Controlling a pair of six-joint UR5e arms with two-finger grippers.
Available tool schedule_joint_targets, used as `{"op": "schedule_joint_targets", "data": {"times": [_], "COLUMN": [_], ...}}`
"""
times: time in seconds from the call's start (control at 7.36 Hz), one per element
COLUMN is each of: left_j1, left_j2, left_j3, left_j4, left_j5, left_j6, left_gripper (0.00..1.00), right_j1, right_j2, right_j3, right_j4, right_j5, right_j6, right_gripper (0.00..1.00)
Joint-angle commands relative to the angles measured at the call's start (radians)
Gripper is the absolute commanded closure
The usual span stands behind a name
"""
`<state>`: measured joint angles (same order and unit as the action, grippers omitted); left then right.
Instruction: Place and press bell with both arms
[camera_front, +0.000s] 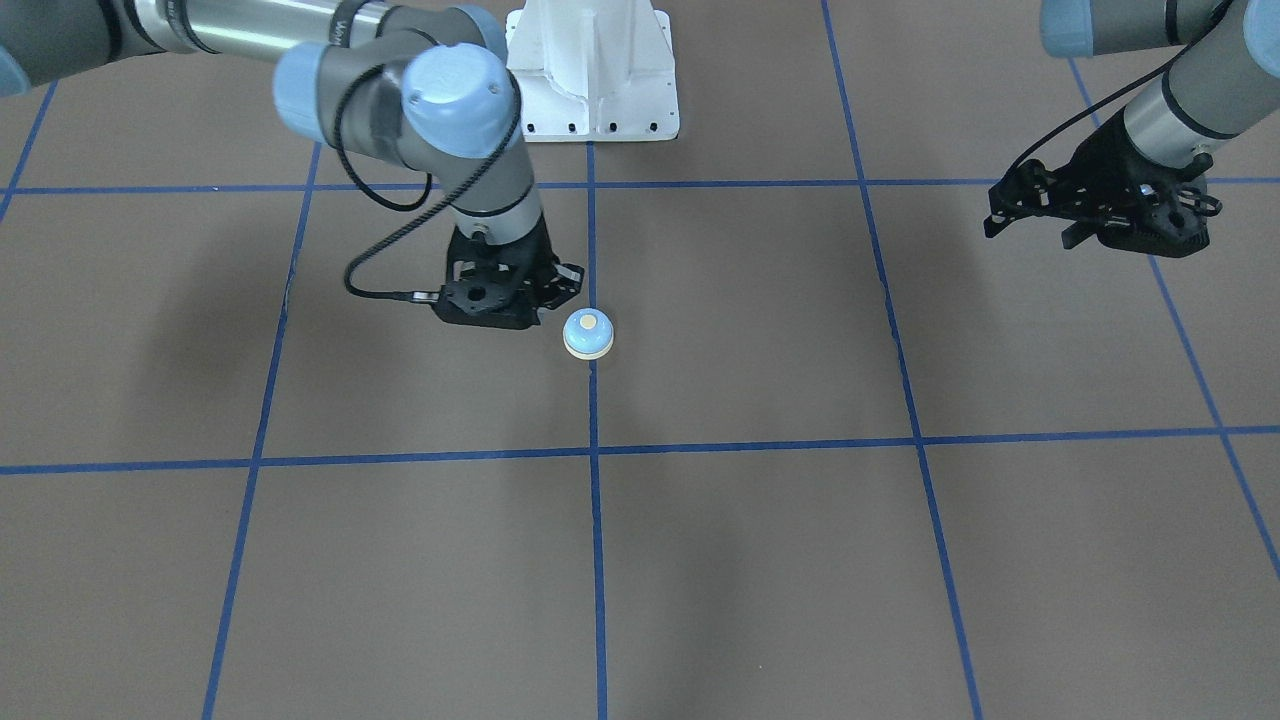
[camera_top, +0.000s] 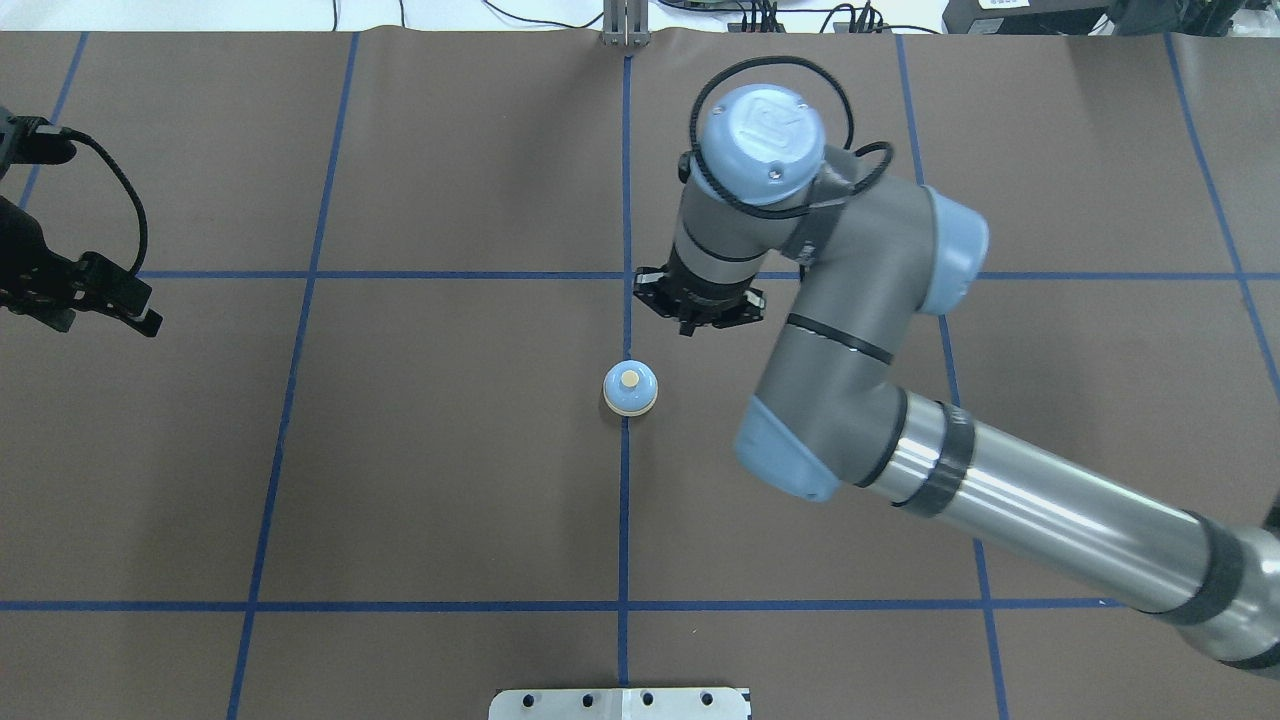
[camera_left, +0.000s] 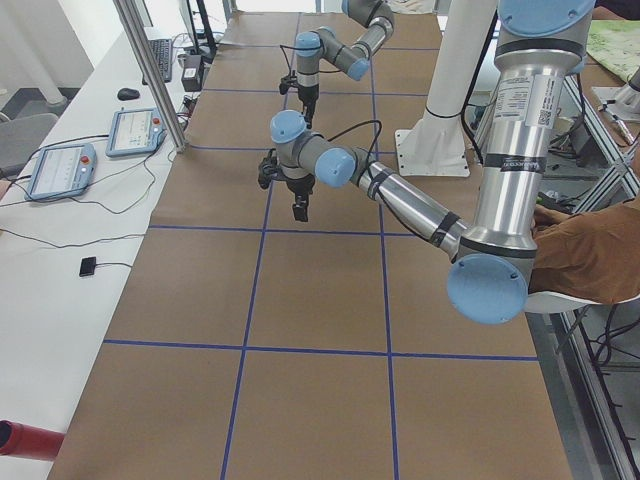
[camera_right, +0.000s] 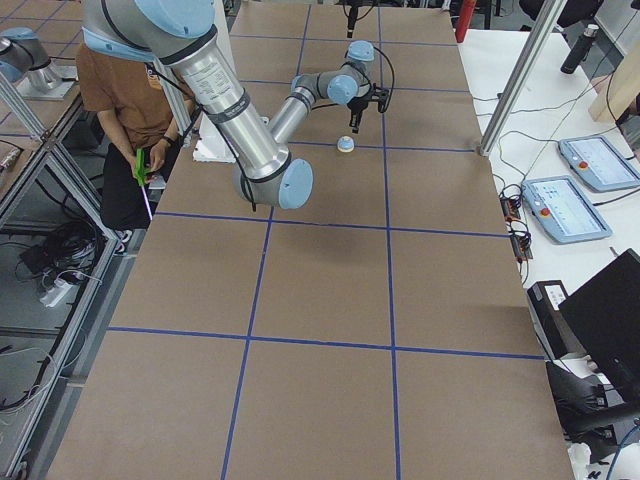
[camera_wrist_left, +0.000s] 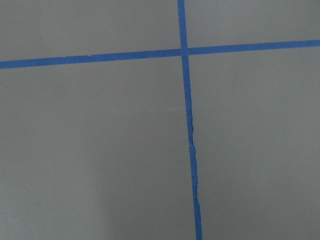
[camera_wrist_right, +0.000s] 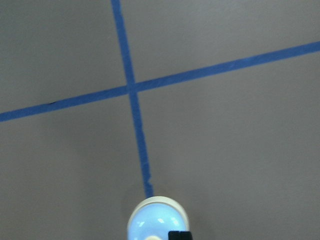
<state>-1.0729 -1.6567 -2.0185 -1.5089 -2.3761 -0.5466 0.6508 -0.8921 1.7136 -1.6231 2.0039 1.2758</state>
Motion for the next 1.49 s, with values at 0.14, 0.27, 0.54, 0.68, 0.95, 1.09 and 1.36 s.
{"op": "schedule_joint_targets", "data": {"times": [0.14,0.27,0.54,0.68,0.95,1.09,1.36], "left_j1": [-0.128,-0.192,-0.335,-0.42,-0.476,-0.478,-0.489], "left_j2": [0.116,0.158,0.233,0.256,0.273,0.278,0.287], "left_j3": [0.0,0.006,0.033,0.078,0.135,0.136,0.138], "left_j4": [0.001,0.001,-0.001,-0.004,-0.007,-0.005,-0.001], "left_j5": [0.0,0.001,0.002,0.002,0.037,0.035,0.032], "left_j6": [0.279,0.404,0.604,0.728,0.813,0.814,0.807], "left_gripper": [0.01,0.01,0.01,0.01,0.01,0.01,0.01], "right_j1": [0.25,0.341,0.531,0.64,0.832,0.886,0.906], "right_j2": [-0.343,-0.437,-0.621,-0.71,-0.829,-0.876,-0.913], "right_j3": [0.262,0.285,0.311,0.299,0.27,0.264,0.242], "right_j4": [-0.02,-0.017,-0.012,-0.014,-0.017,-0.017,-0.008], "right_j5": [0.18,0.238,0.277,0.306,0.329,0.355,0.358], "right_j6": [-0.307,-0.451,-0.791,-0.995,-1.252,-1.326,-1.397], "right_gripper": [0.75,0.63,0.54,0.32,0.0,0.0,0.0]}}
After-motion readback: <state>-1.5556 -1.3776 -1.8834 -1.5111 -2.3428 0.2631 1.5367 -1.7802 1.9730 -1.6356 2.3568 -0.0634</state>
